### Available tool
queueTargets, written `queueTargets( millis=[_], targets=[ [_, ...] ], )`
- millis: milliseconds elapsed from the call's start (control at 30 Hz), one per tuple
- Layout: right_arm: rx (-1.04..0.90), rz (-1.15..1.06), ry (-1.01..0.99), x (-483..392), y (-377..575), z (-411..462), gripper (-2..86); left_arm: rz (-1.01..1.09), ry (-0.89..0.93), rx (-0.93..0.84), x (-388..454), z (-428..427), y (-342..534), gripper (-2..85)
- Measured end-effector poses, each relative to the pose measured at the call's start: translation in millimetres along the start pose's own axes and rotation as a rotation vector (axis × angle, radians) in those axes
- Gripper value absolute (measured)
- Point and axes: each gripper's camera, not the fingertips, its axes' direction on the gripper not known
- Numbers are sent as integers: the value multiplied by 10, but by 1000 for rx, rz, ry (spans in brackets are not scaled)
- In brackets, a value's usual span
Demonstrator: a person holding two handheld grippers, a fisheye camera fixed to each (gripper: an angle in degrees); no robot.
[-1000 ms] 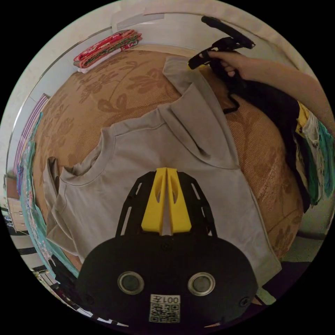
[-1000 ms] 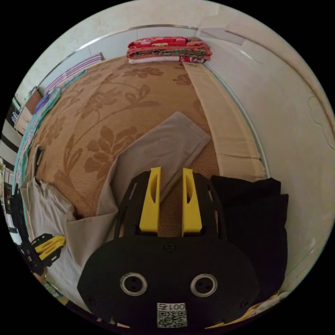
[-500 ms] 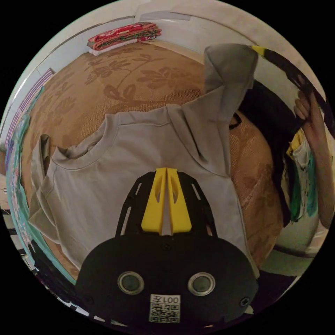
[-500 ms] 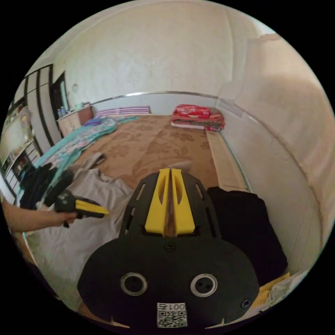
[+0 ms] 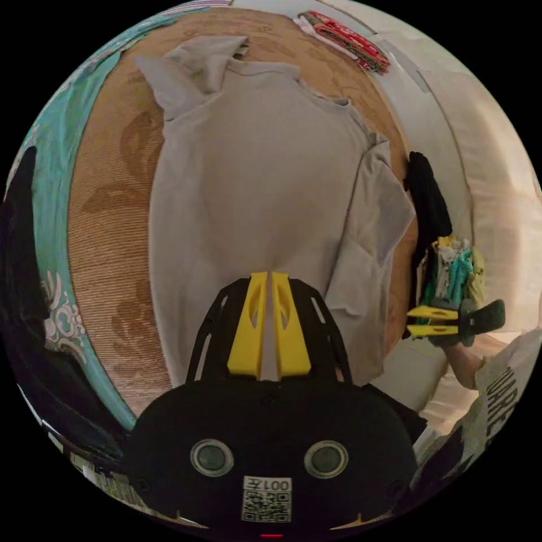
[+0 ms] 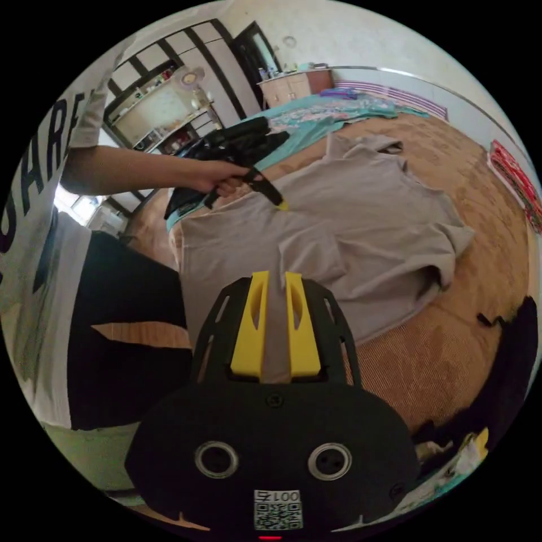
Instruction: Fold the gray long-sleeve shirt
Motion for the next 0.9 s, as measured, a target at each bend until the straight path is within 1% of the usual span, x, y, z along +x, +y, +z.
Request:
queueTargets(
  millis=[33,67,100,133,167,233,267,333,367,433,467,533,567,667,733,767,833,900],
  targets=[
    [10,49,84,0,12,-31,42,26,-10,10,-35,-55,-50,-12],
    [15,96,213,49,11,-74,52,46,-8,21,-29,-83,-100,-12],
    [16,121,285,88,4,-95,59,103,15,58,26,-134,-245,-10],
    [14,174,432,201,-24,-135,69,164,48,95,119,-163,-447,-2],
    [15,211,536,339,-56,-160,76,196,67,110,179,-166,-574,2],
    [11,263,597,569,-112,-155,87,324,140,149,447,-114,-1143,14],
    [6,283,605,699,-147,-105,91,355,157,161,521,-92,-1294,17],
    [-35,255,600,803,-207,47,96,444,215,162,797,61,-1917,28],
    [-61,226,586,820,-254,162,99,465,226,144,867,116,-2069,29],
    [-101,170,545,779,-353,333,101,549,206,32,1159,372,-2595,31],
    [-129,143,570,716,-425,445,99,570,193,8,1229,432,-2696,31],
    [-124,116,658,582,-523,543,77,646,139,-57,1463,604,-3010,24],
    [-91,105,720,468,-580,549,56,659,135,-66,1504,625,-3068,19],
    [-23,98,842,103,-676,511,33,732,250,-82,1640,641,-3274,-2],
    [-48,52,920,-172,-674,568,27,730,332,-82,1647,591,-3385,-7],
    [-81,34,992,-349,-649,644,23,723,346,-83,1638,579,-3405,-8],
    [-111,4,1054,-607,-586,772,18,680,354,-87,1563,549,-3441,-8],
    [-126,-25,1041,-814,-523,901,16,647,384,-121,1477,558,-3426,-7]
  ],
)
